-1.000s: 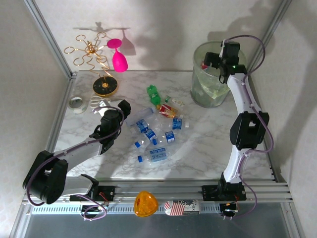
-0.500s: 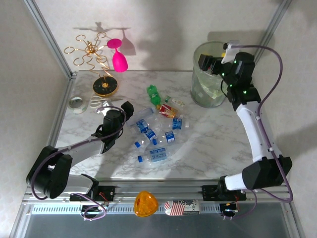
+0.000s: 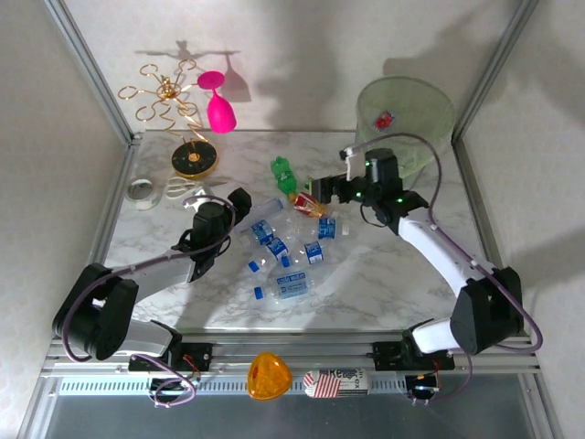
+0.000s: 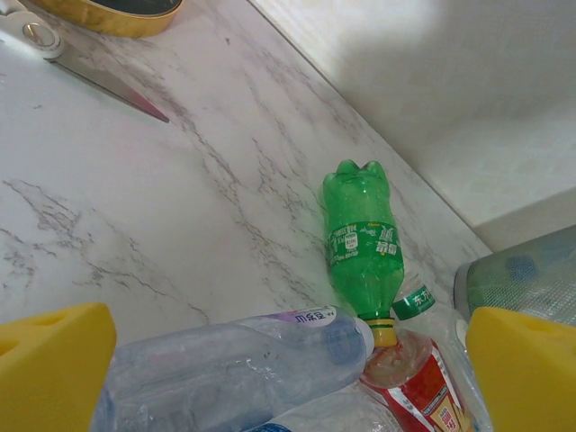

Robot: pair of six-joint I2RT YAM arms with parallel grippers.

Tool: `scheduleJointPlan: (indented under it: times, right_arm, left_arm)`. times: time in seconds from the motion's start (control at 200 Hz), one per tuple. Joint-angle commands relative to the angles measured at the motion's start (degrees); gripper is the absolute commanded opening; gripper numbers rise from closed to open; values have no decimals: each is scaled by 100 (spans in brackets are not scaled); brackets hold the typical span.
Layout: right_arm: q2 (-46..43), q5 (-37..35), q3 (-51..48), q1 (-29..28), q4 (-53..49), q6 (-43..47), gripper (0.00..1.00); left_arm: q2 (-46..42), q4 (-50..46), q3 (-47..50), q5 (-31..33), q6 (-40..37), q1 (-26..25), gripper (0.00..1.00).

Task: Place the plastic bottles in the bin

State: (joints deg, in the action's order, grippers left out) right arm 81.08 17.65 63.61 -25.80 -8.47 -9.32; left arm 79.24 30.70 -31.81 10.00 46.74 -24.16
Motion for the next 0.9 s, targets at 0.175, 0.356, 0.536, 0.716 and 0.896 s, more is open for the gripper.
scheduleJointPlan:
  times: [0.175, 0.356, 0.536, 0.716, 0.896]
  right_arm:
    - [689, -945, -223, -792, -1112, -1243, 99]
    - [189, -1068, -1211, -932, -770, -2724, 99]
    - [-133, -995, -1928, -1151, -548, -3663, 99]
    - [-79, -857, -2241, -1295, 56, -4194, 99]
    - [129, -690, -2455, -1305, 908, -4728, 99]
  left_arm:
    - [-94, -15, -106, 49, 4, 49, 100]
    - [-105, -20, -50, 143, -21, 43, 100]
    - [-90, 35, -14, 151, 8, 45, 100]
    - [-157, 42, 49, 202, 19, 48, 100]
    - [-361, -87, 116, 311, -57, 44, 100]
